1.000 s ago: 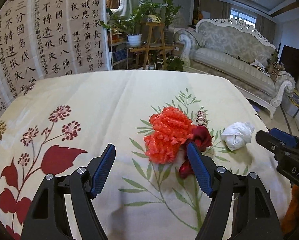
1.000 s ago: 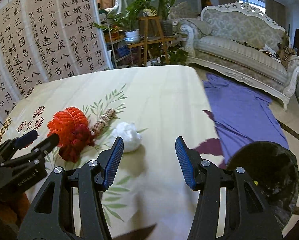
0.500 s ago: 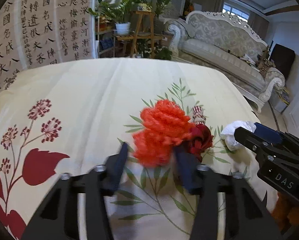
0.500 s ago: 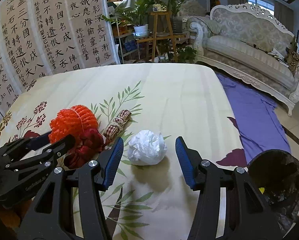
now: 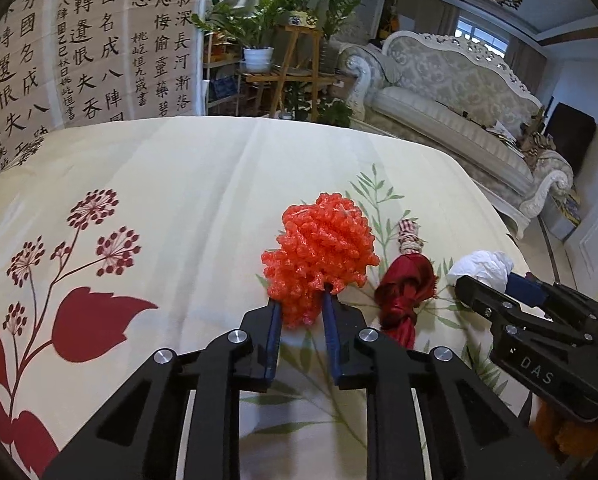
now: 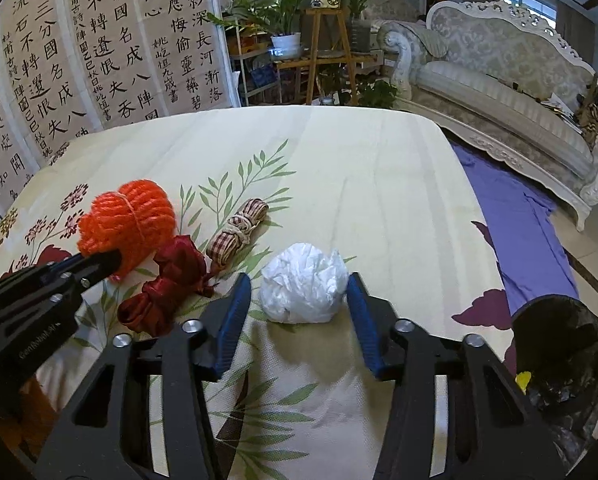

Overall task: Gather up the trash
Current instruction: 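Grasp the red mesh bag with the left tool while the right tool grasps the white tissue ball, then carry the red mesh bag and tissue ball over the bin and open both tools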

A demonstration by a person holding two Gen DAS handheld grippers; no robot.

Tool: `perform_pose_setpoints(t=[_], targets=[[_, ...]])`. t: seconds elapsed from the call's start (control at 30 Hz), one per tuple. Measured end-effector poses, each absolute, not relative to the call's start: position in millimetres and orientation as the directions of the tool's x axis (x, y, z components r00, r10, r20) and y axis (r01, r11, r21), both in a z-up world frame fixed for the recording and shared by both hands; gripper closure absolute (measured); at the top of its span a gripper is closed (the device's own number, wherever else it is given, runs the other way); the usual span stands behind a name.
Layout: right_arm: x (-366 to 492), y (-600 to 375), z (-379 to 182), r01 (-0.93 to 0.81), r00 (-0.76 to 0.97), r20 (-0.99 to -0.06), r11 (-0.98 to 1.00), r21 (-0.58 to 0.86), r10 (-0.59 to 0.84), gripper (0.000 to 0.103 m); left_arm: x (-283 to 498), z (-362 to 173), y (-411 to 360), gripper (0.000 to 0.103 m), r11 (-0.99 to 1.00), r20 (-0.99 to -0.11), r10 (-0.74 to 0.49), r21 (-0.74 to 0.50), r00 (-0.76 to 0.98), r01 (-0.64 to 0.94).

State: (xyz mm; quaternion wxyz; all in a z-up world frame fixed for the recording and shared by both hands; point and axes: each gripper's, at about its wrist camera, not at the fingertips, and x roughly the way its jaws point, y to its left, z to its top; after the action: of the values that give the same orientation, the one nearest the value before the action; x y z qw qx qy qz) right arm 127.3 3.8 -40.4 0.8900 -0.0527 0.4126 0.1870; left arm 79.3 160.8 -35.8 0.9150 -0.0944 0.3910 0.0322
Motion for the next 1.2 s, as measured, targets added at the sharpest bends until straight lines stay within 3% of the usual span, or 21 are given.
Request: perform_pose_setpoints(t=[0.3,1.2], targets=[[122,4,-41,-0.38,0.596,-0.75,0.924,0.051,0.287,0.071,67,-34,166,0.085,0.976,-0.717,0.006,-0.147,0.697,-0.159],[42,-40,-32,-0.345,0.626,-0.732,0.937,0.049,0.269,0.072,1,-19,125,0.086,0.981,-0.688,-0.001,-0.14,0.726,-0.131]])
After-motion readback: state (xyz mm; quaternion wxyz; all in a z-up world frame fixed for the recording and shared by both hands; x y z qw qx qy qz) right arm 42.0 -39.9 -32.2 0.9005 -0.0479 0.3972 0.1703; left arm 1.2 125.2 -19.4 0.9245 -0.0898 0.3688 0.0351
